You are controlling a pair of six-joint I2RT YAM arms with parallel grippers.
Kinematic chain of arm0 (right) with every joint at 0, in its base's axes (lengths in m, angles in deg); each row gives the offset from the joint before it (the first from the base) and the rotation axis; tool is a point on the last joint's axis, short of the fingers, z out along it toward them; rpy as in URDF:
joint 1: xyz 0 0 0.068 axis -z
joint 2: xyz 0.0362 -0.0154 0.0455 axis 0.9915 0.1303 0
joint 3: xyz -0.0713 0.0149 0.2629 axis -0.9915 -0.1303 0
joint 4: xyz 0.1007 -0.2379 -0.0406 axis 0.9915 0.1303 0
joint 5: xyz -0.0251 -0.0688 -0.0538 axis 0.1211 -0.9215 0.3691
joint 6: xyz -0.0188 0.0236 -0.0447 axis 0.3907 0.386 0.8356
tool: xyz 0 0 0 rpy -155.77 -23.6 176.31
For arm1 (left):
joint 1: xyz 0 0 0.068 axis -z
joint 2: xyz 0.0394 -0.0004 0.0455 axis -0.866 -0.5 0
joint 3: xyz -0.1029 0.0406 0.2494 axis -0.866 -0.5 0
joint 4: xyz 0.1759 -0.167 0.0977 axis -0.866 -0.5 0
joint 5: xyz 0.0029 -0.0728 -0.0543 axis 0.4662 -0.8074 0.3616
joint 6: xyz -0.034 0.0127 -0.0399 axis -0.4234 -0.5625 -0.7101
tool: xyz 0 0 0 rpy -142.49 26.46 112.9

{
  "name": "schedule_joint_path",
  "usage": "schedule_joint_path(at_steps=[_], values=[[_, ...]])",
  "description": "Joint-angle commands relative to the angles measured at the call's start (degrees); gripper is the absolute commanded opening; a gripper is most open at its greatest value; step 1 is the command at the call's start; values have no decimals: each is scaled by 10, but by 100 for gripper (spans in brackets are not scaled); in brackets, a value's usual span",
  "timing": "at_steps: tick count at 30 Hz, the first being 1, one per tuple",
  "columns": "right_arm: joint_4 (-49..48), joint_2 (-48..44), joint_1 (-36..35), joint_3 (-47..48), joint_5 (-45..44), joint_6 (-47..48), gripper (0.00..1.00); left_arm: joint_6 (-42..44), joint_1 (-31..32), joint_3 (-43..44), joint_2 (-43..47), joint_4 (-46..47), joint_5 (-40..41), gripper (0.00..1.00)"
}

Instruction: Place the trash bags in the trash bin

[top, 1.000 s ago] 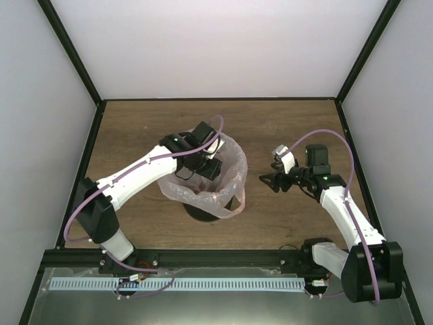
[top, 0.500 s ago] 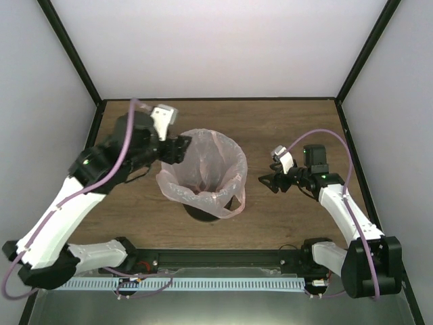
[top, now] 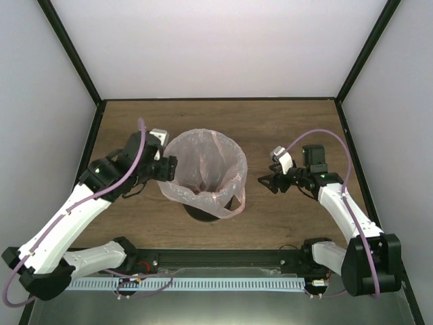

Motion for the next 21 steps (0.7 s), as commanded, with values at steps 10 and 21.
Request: schedule_joint_path(at_steps=[10, 21], values=[[2, 2, -15, 10, 5, 8, 78, -51, -2, -148, 84, 92, -44, 77], [2, -20, -15, 23, 4, -10, 78, -26, -1, -105, 112, 96, 15, 79]])
